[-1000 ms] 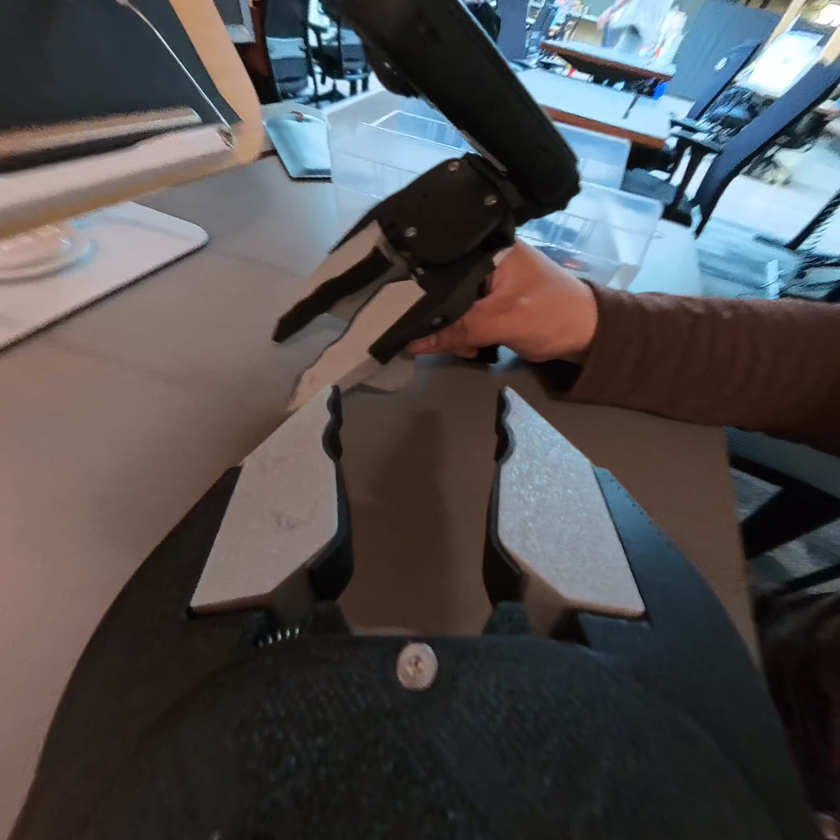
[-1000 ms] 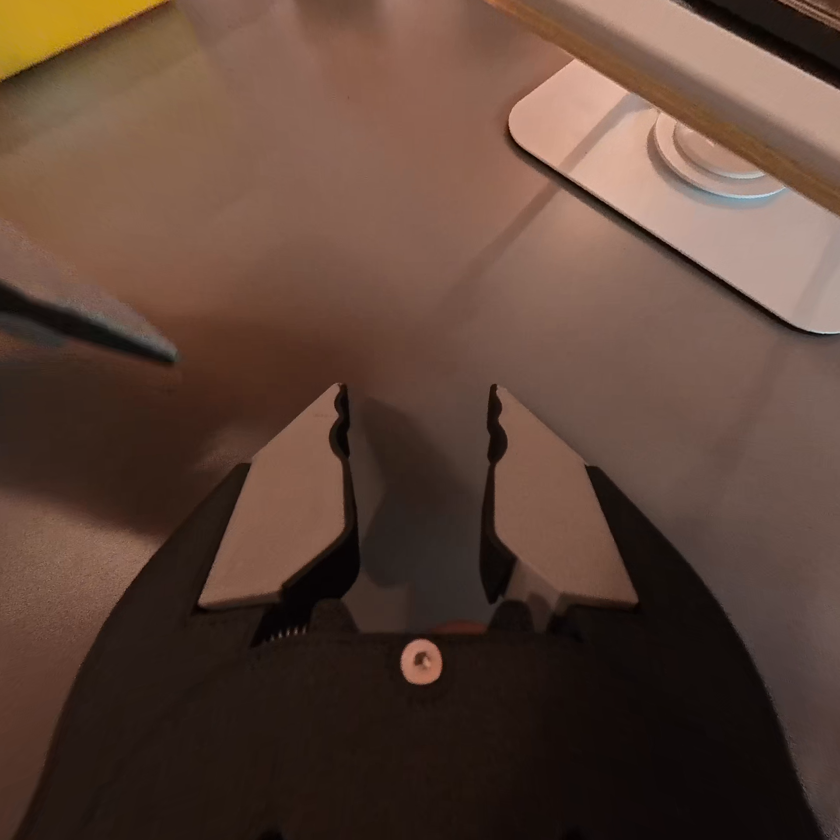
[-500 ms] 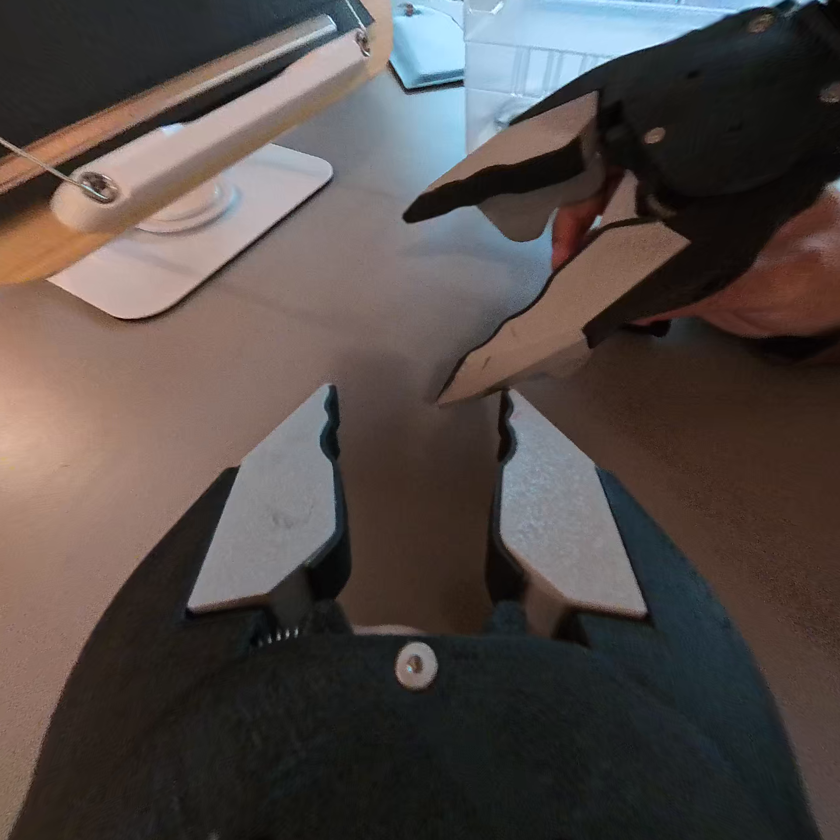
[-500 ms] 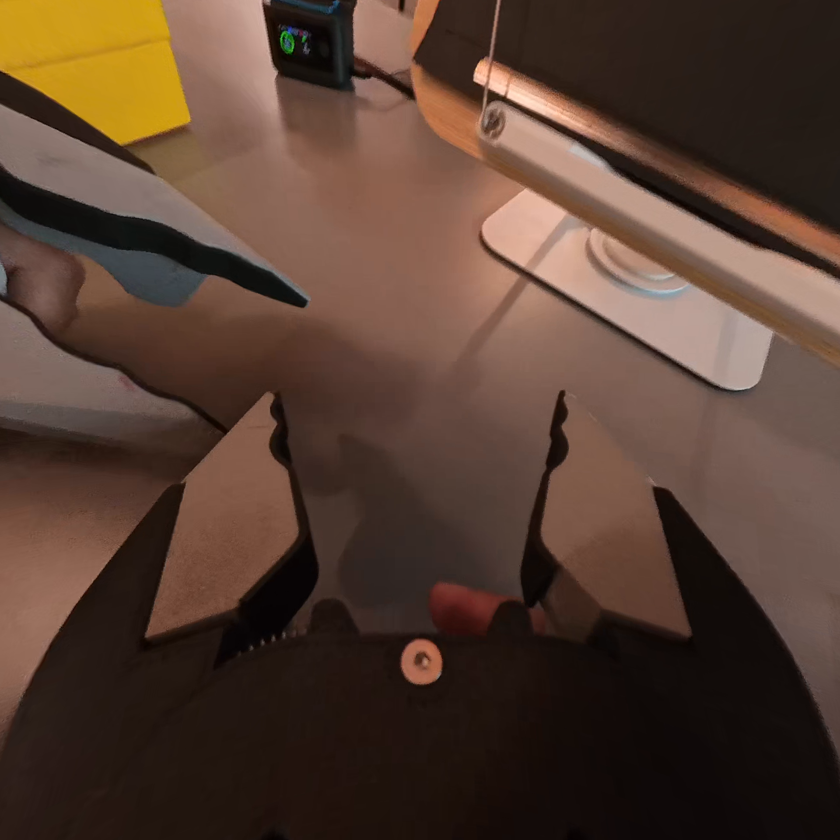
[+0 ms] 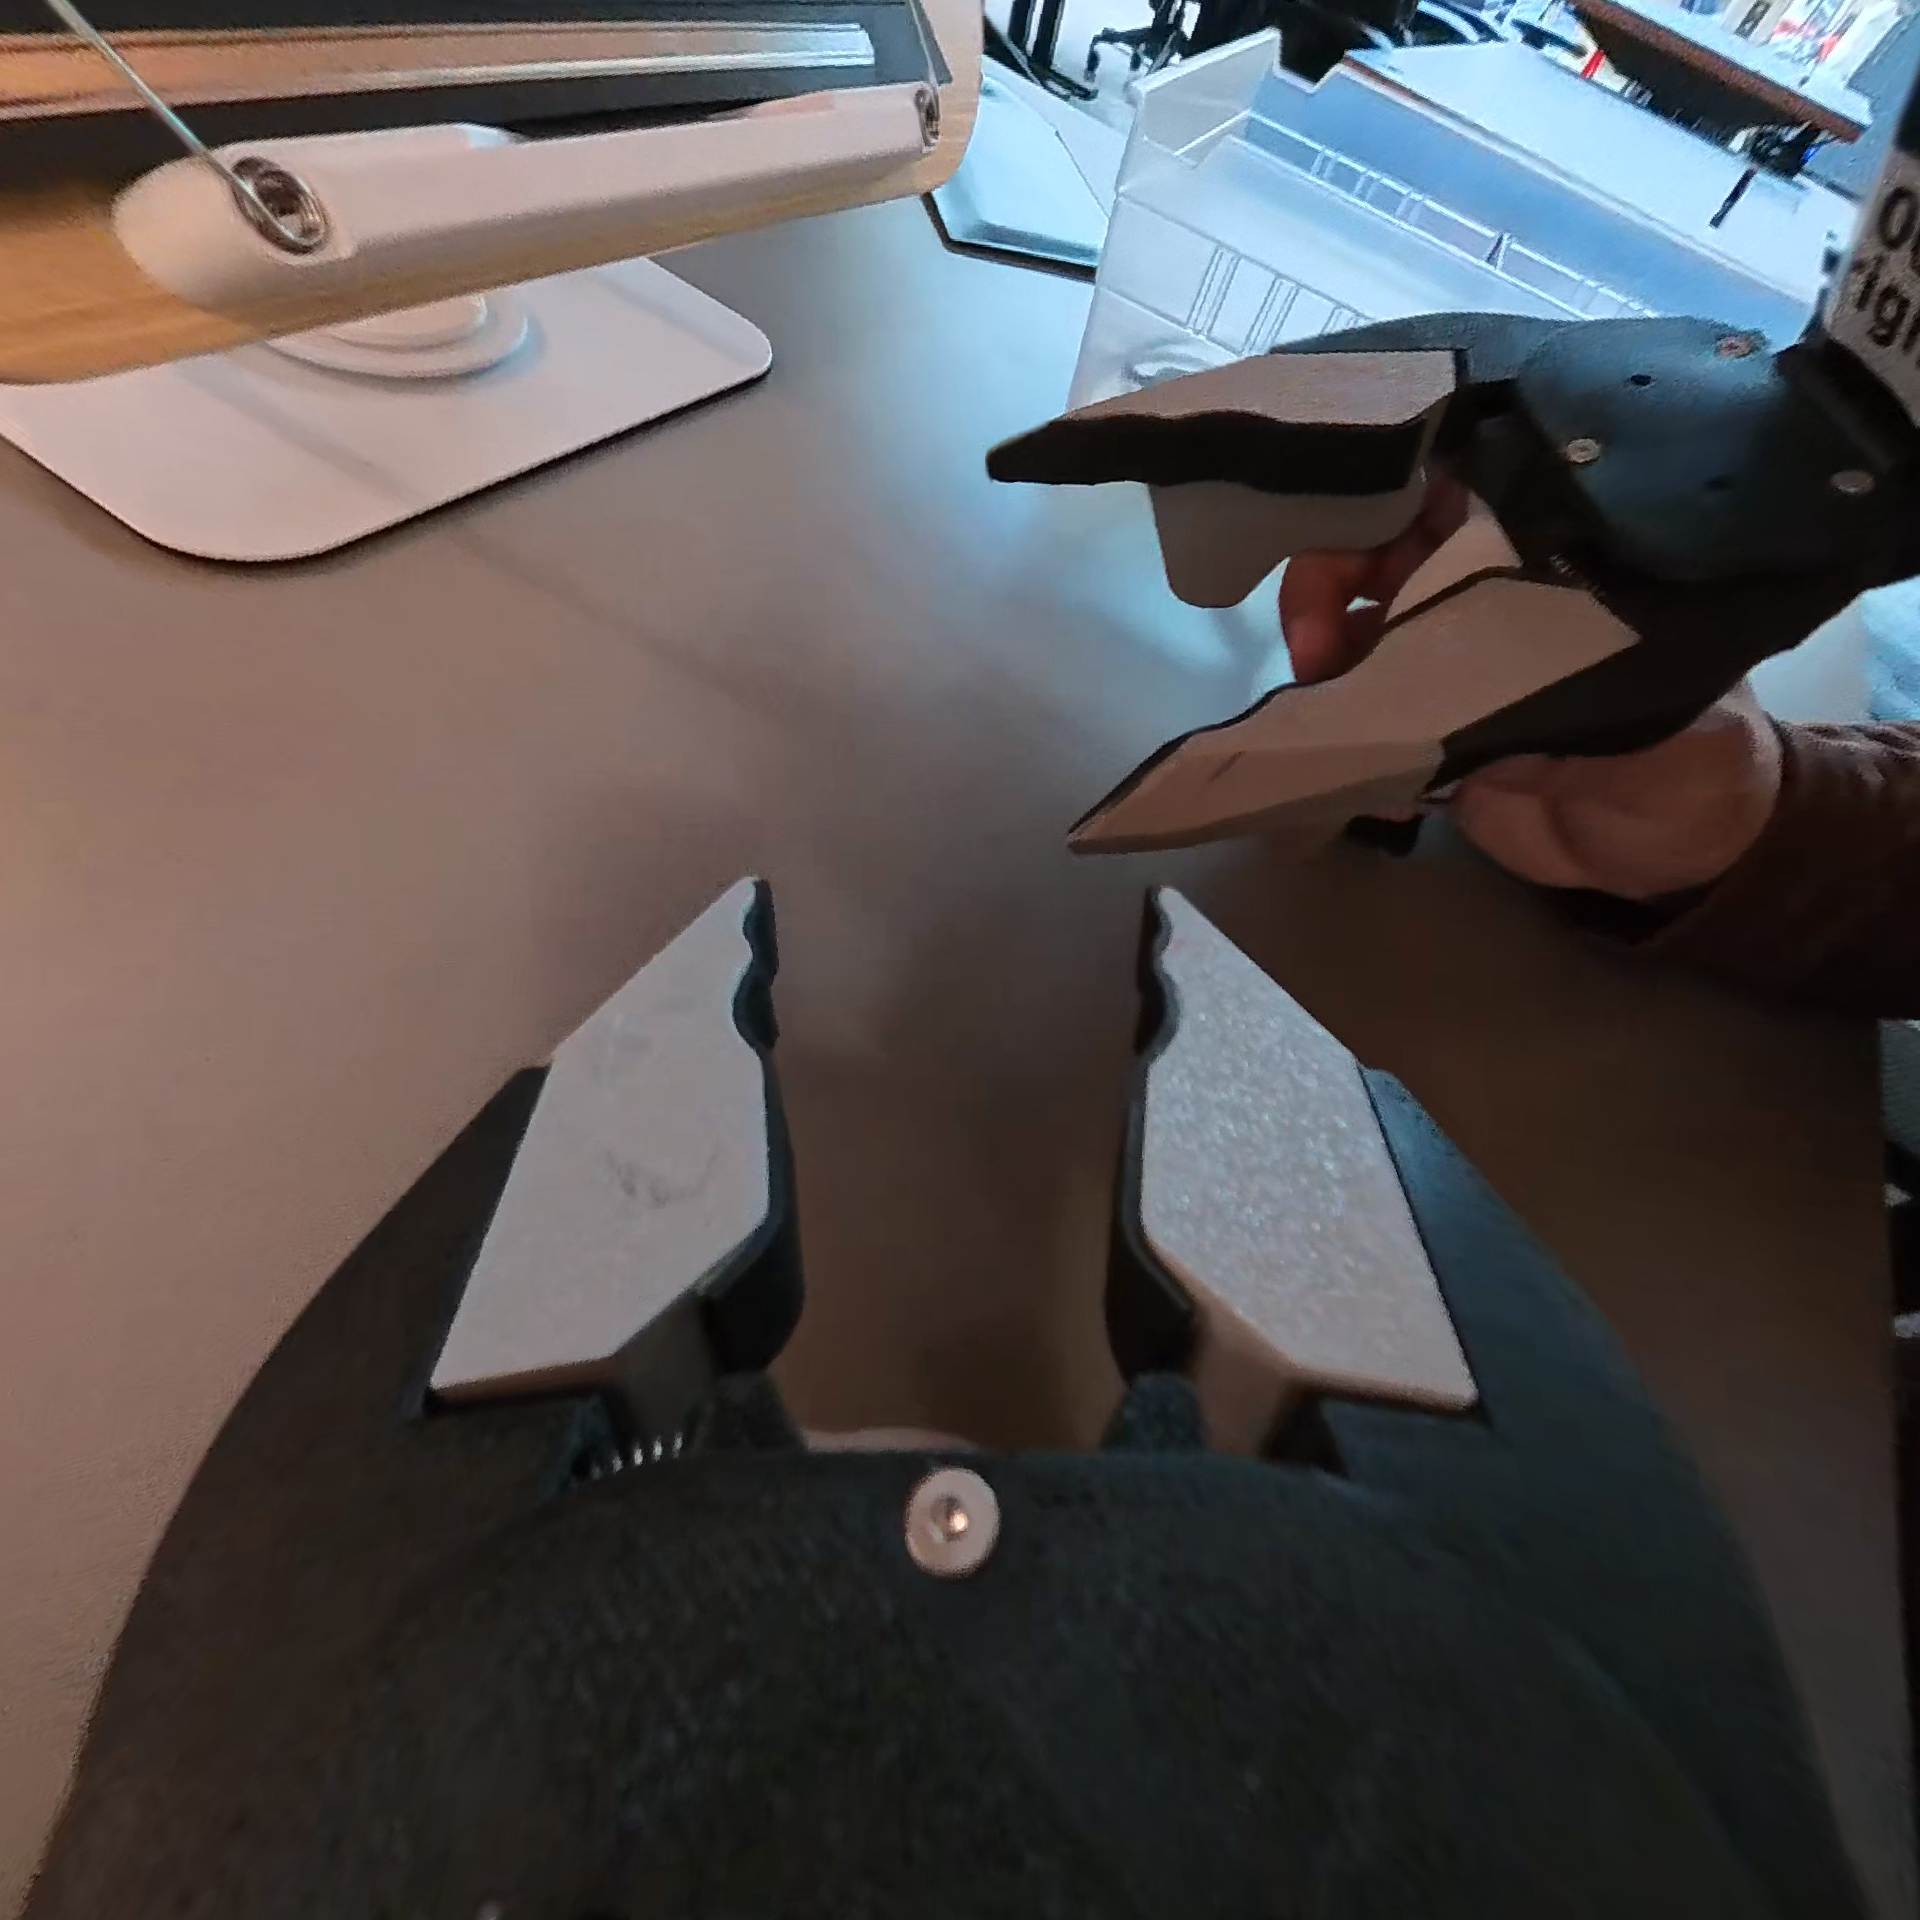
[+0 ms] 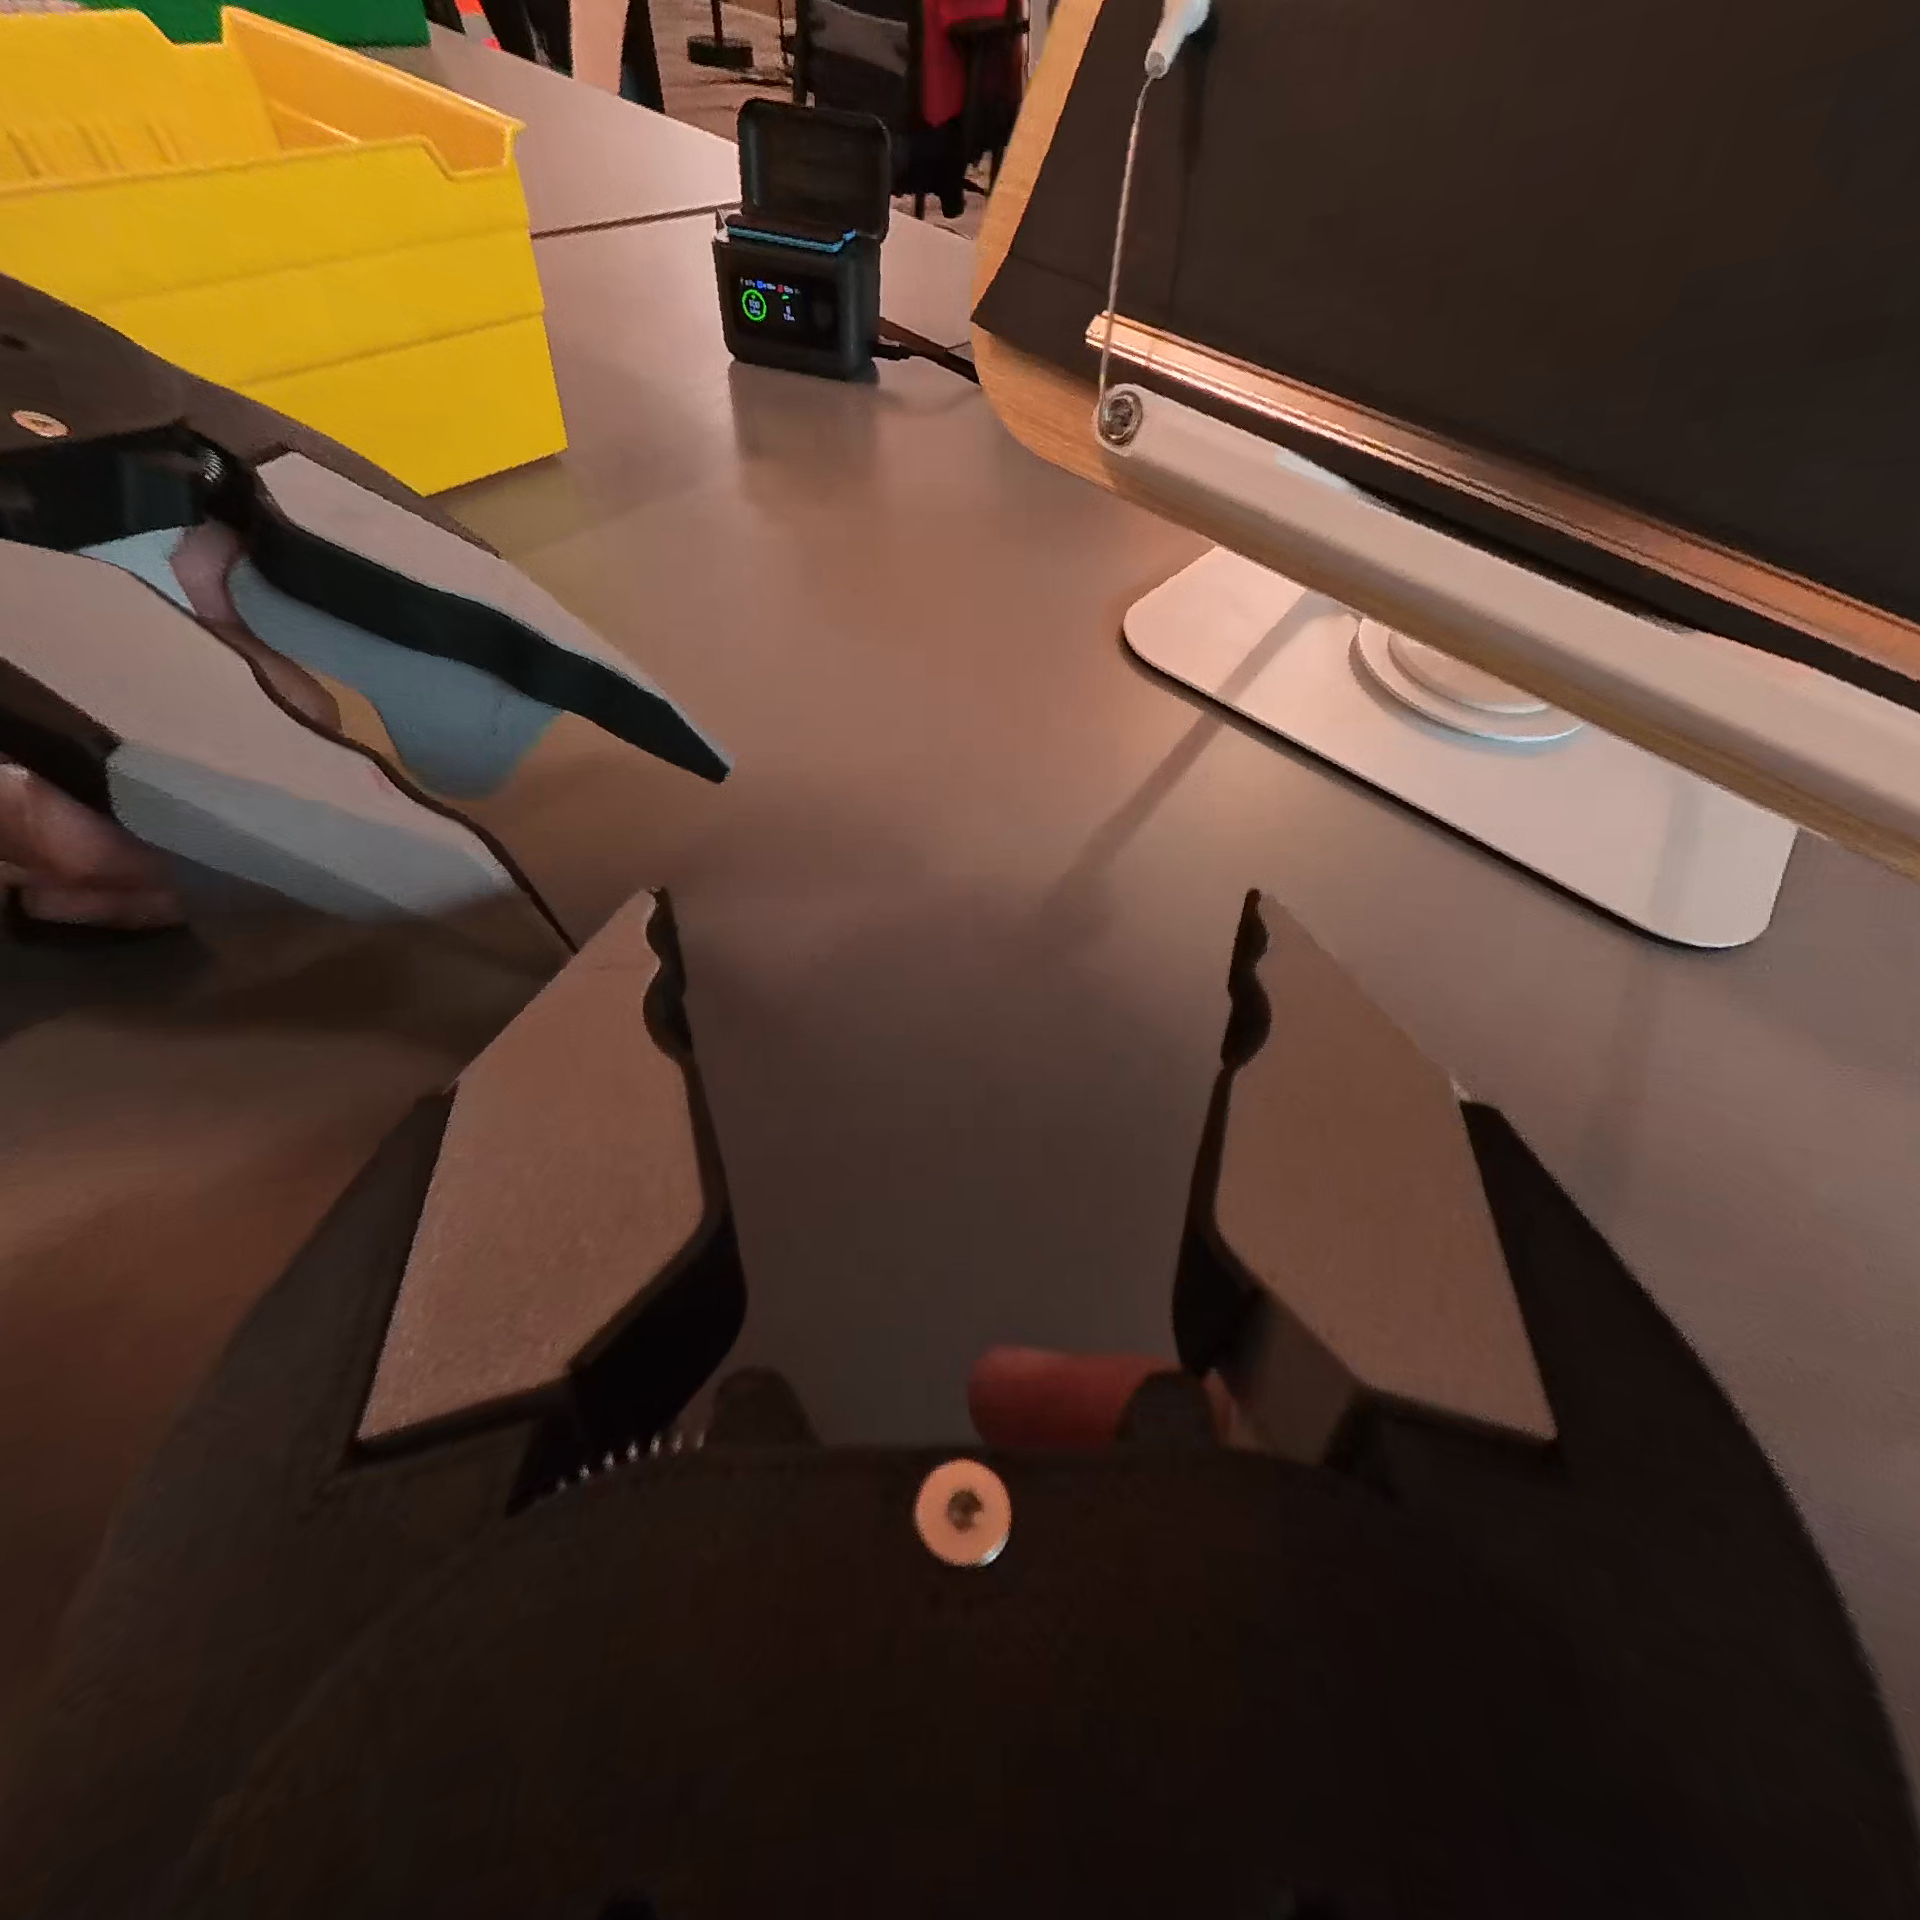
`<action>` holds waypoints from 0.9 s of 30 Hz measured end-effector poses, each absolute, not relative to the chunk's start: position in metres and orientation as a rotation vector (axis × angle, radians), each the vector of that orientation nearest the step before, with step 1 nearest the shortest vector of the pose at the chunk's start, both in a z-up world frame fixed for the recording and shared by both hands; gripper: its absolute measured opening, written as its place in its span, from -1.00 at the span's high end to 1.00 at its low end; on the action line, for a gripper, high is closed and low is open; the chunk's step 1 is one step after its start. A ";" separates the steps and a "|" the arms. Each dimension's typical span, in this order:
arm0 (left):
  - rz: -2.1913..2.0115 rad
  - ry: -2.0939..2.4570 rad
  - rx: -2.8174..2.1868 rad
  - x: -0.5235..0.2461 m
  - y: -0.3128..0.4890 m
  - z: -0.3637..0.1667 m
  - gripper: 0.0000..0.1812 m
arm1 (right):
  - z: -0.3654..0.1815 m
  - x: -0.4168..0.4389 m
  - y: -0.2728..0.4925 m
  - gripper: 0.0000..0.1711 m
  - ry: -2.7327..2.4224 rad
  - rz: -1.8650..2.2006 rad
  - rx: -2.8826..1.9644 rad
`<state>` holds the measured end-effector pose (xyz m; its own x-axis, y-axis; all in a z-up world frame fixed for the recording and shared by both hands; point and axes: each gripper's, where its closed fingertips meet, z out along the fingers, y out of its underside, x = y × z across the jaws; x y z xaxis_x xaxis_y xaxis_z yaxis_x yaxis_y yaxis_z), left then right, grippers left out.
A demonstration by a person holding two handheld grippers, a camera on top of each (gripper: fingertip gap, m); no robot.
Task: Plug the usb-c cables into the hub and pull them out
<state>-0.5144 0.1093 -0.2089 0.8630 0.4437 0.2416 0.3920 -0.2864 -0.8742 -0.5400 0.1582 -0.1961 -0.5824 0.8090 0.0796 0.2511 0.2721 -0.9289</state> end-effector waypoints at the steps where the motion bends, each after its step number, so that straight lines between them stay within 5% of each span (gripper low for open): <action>1: 0.047 -0.625 -1.900 -0.515 0.109 -0.208 0.26 | -0.196 -0.540 0.159 -0.18 -1.991 1.312 -0.960; 16: -0.090 -0.503 -1.852 -0.496 0.118 -0.198 0.32 | -0.194 -0.525 0.138 0.02 -2.028 1.413 -0.953; 20: 0.002 -0.408 -1.927 -0.491 0.116 -0.201 0.55 | -0.183 -0.523 0.140 0.02 -1.988 1.466 -0.946; 25: 0.314 -0.403 -1.845 -0.491 0.098 -0.146 0.55 | -0.164 -0.521 0.147 0.04 -1.888 1.454 -0.889; 27: 0.336 -0.450 -1.778 -0.485 0.082 -0.107 0.74 | -0.160 -0.522 0.152 0.05 -1.860 1.397 -0.857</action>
<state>-0.4848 0.0818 -0.1071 0.8831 0.4690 0.0095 0.1245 -0.2148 -0.9687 -0.5218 0.1523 -0.1596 -0.5749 0.8103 0.1133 0.1173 0.2187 -0.9687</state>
